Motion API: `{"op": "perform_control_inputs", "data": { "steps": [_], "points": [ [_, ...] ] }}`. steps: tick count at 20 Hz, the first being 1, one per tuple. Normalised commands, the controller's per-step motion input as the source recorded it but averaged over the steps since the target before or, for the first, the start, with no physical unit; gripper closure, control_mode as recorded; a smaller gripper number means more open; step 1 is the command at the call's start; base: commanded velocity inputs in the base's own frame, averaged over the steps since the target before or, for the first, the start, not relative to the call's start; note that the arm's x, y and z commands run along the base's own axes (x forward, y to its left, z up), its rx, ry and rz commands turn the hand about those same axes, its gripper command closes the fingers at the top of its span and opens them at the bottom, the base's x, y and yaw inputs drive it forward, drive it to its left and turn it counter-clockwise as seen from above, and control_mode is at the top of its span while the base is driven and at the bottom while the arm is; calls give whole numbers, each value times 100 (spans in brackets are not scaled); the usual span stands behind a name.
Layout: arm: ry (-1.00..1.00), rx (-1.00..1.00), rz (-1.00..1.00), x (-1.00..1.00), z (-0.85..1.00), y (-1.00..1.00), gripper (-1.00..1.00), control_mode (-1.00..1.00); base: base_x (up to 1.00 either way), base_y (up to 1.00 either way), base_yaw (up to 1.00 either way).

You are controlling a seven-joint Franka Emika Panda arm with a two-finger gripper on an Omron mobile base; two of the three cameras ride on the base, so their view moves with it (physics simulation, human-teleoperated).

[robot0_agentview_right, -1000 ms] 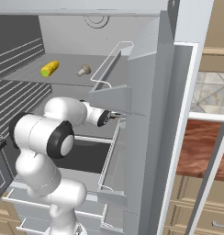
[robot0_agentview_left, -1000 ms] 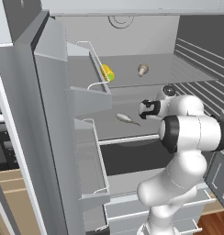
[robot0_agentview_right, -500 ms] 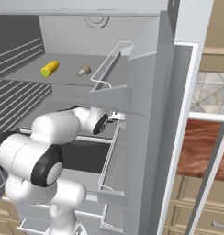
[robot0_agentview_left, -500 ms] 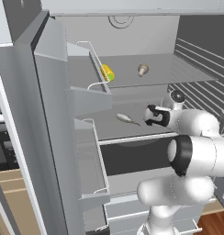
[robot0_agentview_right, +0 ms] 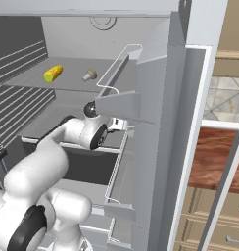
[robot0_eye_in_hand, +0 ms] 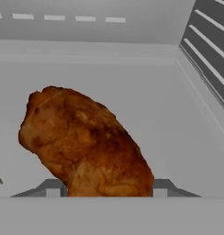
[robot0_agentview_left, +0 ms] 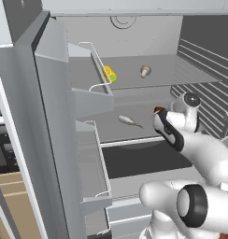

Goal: Gather the corn and mushroom from the fridge and place them on a tray on the dining counter. Then gather the chicken drumstick and fish from the fridge and place them on the other tray.

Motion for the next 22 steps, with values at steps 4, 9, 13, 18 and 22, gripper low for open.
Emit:
{"op": "perform_control_inputs", "data": {
  "steps": [4,9,13,18,22],
  "points": [
    [-2,0,6,-64,36,25,100,-100,0,0,0],
    [-8,0,2,-75,41,21,100,-100,0,0,0],
    [-3,0,0,-62,58,13,100,-100,0,0,0],
    [-5,0,0,-72,39,0,100,-100,0,0,0],
    [-2,-2,0,-49,63,3,100,-100,0,0,0]
  ]
}}
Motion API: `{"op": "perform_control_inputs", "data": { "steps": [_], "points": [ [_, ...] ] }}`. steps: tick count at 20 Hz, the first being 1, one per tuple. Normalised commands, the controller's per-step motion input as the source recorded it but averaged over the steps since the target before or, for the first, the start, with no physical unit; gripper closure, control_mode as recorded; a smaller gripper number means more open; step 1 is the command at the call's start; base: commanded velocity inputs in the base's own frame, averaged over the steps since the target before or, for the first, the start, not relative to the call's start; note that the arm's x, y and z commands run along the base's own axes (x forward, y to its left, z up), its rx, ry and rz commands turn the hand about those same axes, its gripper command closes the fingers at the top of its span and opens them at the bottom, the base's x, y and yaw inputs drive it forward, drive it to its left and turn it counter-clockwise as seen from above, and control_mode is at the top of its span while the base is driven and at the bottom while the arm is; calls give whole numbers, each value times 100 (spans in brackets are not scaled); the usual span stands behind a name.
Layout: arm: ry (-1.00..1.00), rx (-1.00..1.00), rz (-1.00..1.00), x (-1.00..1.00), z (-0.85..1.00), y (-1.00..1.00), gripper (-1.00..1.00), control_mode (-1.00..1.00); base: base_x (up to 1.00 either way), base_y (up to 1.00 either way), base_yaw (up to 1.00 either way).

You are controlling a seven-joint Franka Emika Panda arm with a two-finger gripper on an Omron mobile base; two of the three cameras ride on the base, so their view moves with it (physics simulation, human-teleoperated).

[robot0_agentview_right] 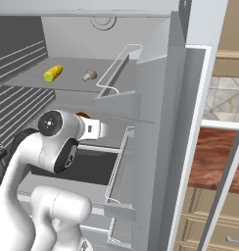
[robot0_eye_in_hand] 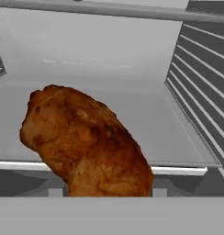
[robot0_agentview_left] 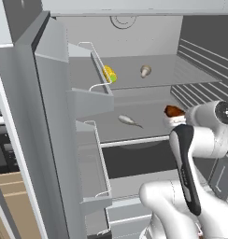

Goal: Gather the corn and mushroom from the fridge and place them on a tray on the dining counter. Then gather the chicken drumstick and fish from the fridge and place them on the other tray.

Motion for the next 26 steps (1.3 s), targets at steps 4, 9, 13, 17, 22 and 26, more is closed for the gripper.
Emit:
{"op": "perform_control_inputs", "data": {
  "steps": [4,9,13,17,22,26],
  "points": [
    [3,-10,2,-36,95,10,100,-100,0,0,0],
    [16,-13,6,-34,87,23,100,-100,0,0,0],
    [20,-4,23,-23,12,50,100,-100,0,0,0],
    [10,0,20,-31,-1,36,100,-100,0,0,0],
    [-5,0,-1,-70,-4,10,100,-100,0,0,0],
    [0,0,-5,-37,0,2,100,-100,0,0,0]
  ]
}}
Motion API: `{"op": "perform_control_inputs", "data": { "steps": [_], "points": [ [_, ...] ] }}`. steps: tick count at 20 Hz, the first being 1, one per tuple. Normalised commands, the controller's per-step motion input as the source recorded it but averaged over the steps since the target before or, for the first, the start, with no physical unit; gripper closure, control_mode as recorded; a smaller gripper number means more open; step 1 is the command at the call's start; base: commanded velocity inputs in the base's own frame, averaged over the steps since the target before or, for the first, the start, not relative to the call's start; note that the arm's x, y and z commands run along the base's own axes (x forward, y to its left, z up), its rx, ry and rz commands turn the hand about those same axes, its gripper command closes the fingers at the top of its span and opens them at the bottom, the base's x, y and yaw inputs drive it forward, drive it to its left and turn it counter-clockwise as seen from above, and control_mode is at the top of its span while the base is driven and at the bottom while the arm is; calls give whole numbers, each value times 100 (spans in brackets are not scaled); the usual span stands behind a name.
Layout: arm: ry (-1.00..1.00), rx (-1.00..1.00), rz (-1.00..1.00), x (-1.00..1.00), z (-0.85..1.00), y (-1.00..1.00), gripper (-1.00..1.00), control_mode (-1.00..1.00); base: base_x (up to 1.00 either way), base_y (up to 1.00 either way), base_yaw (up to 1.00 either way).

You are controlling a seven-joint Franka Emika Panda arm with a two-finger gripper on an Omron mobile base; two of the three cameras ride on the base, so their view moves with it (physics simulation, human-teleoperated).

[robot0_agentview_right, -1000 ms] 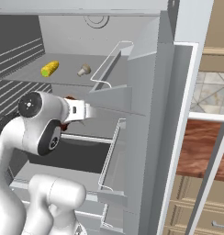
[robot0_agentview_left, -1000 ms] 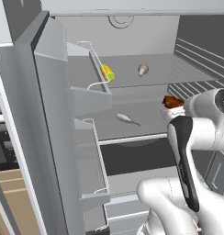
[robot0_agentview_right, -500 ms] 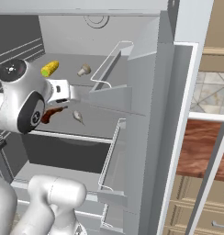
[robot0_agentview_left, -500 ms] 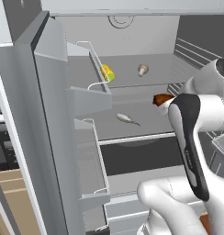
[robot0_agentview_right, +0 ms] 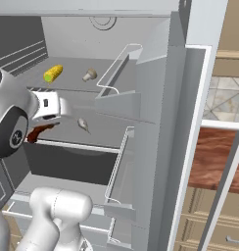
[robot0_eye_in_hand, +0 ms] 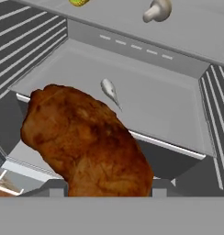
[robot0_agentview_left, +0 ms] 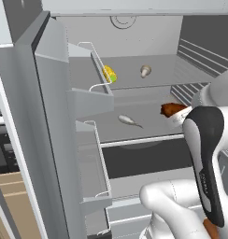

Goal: Gather the corn and mushroom from the fridge and place them on a tray on the dining counter. Then gather the chicken drumstick and fish from the fridge and place them on the other tray.

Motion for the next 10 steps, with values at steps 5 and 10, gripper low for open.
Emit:
{"op": "perform_control_inputs", "data": {
  "steps": [5,10],
  "points": [
    [-3,0,-1,-1,0,0,100,-100,0,0,0],
    [0,0,0,0,0,0,100,-100,0,0,0]
  ]
}}
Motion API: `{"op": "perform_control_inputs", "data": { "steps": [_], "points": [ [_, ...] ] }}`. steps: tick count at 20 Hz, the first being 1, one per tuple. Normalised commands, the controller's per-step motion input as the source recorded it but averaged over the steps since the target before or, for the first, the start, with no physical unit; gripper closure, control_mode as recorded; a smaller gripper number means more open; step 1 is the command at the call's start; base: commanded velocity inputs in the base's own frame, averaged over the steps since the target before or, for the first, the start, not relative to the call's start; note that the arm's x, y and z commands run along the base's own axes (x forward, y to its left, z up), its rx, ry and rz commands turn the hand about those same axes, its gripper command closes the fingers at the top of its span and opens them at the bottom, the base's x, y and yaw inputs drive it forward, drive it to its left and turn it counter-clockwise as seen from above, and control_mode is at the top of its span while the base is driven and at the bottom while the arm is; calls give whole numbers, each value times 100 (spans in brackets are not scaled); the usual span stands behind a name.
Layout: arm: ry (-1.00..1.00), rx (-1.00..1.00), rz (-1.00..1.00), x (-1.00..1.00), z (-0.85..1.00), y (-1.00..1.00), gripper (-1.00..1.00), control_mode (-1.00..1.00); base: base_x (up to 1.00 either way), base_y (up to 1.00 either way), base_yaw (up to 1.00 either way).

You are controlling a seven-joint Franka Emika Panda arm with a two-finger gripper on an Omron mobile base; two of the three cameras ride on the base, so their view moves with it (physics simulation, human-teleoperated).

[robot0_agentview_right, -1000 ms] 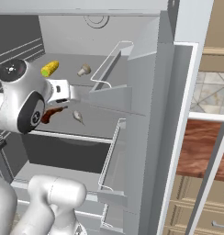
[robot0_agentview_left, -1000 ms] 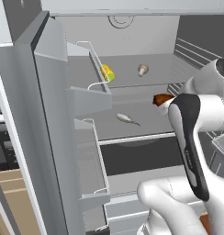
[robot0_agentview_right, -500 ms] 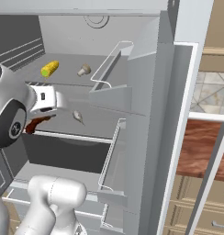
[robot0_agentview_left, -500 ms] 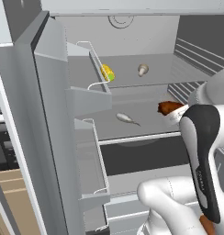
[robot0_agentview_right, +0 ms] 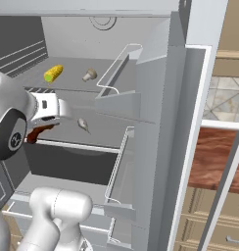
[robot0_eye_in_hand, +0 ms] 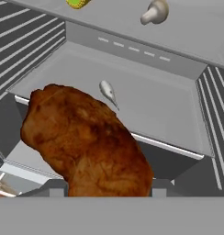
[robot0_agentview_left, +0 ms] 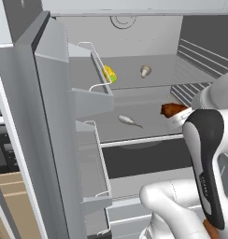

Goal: Gather the corn and mushroom from the fridge and place them on a tray on the dining counter. Then gather the chicken drumstick and fish from the fridge and place them on the other tray.

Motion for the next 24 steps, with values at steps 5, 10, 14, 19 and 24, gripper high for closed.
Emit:
{"op": "perform_control_inputs", "data": {
  "steps": [5,10,14,19,24],
  "points": [
    [0,0,0,-5,0,0,100,100,-48,0,0],
    [0,0,0,0,0,0,100,100,-100,0,-10],
    [0,0,0,0,0,0,100,100,-96,8,-21],
    [0,0,0,0,0,0,100,100,-34,52,-15],
    [0,0,0,0,0,0,100,100,-61,44,-37]
  ]
}}
